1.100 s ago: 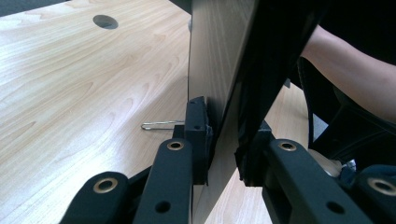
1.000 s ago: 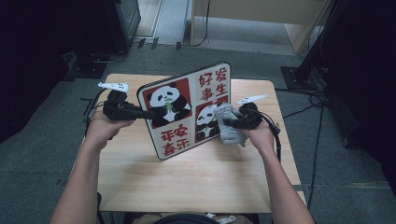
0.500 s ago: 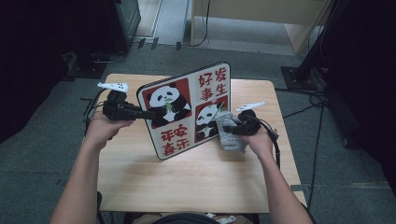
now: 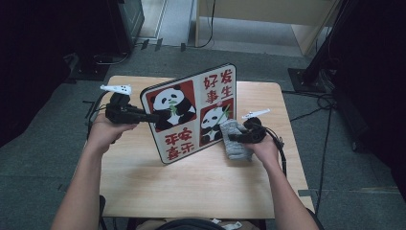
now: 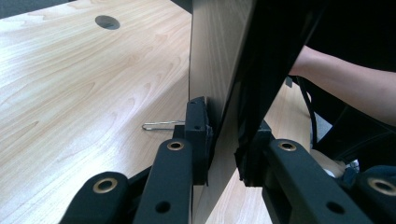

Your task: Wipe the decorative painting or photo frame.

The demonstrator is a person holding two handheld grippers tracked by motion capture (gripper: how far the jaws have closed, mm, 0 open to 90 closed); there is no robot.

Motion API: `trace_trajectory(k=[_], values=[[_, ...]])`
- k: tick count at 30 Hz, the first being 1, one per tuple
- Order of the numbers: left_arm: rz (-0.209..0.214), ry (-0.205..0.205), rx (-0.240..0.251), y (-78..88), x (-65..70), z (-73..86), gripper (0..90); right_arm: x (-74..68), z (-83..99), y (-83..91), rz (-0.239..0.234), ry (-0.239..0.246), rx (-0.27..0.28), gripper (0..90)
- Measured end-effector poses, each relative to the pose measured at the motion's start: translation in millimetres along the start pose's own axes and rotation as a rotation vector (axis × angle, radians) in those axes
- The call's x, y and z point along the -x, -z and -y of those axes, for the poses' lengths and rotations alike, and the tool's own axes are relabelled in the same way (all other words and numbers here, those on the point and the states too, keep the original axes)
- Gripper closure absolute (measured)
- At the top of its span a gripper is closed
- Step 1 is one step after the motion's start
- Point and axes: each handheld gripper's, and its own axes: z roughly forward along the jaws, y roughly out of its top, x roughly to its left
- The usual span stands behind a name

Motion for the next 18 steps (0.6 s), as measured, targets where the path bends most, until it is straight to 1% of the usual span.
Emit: trace_trajectory(k=[2,7,11,14,15,18], values=[[-0.008,-0.003,0.000,0.1,0.7,0.0,77.8,-0.4,0.1,0.4,-0.001,0.000,-0.005,67.1],[-0.010,-0.006,-0.001,0.6,0.7,0.3,78.0,-2.0,-2.5,6.7,-0.004,0.003,-0.018,68.1],[-0.007,0.003,-0.002,0.7,0.6,0.4,77.9,-2.5,-4.8,11.8,-0.005,0.004,-0.020,68.6],[-0.004,0.003,-0.002,0.8,0.5,0.5,77.8,-5.2,-8.0,17.8,-0.005,0.015,-0.008,68.8],[-0.005,0.003,-0.002,0.8,0.5,0.4,77.8,-6.2,-9.8,20.4,-0.006,0.025,0.001,68.8],[-0.001,0.006,-0.001,0.8,0.2,0.5,77.7,-8.8,-15.4,29.1,-0.002,0.033,0.032,68.9]])
